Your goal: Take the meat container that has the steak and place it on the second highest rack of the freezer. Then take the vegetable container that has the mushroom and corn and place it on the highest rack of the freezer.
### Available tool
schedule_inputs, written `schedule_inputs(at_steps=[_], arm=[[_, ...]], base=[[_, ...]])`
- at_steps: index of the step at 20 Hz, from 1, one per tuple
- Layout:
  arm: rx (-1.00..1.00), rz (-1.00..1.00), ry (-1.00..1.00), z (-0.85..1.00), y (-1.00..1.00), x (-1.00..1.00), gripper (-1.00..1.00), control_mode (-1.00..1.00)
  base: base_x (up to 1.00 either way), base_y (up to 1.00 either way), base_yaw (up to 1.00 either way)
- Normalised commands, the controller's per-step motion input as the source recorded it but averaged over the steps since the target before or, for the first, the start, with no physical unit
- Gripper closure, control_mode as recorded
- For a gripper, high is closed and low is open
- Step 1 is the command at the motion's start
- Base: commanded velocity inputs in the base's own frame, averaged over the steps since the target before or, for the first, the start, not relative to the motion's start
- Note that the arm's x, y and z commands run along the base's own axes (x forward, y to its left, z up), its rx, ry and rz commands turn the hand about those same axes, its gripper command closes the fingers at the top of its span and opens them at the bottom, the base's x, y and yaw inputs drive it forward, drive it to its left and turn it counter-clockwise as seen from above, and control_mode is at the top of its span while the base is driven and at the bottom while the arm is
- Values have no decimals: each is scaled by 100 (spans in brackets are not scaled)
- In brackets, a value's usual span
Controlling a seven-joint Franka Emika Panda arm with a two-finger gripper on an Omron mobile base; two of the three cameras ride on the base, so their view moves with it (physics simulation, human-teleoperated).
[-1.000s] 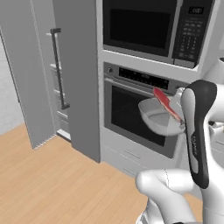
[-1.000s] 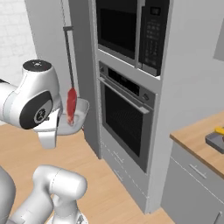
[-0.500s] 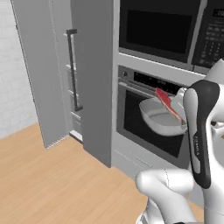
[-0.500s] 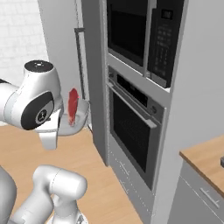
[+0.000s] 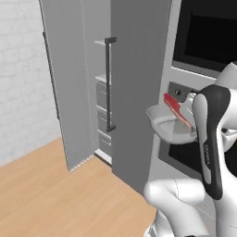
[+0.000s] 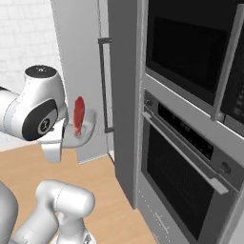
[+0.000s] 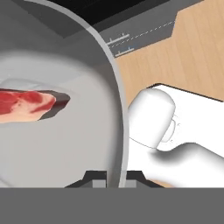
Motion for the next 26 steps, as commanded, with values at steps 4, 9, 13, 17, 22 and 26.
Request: schedule_inputs(at_steps=[4,9,13,17,22,26], arm=[[0,0,0,0,0,0,100,100],[0,0,0,0,0,0,100,100],[0,0,0,0,0,0,100,100],[0,0,0,0,0,0,100,100],[0,0,0,0,0,0,100,100],[0,0,0,0,0,0,100,100]], base=[[77,97,0],[90,55,-3],[88,16,-4],[88,13,-11],[35,0,-47],[20,16,-69]])
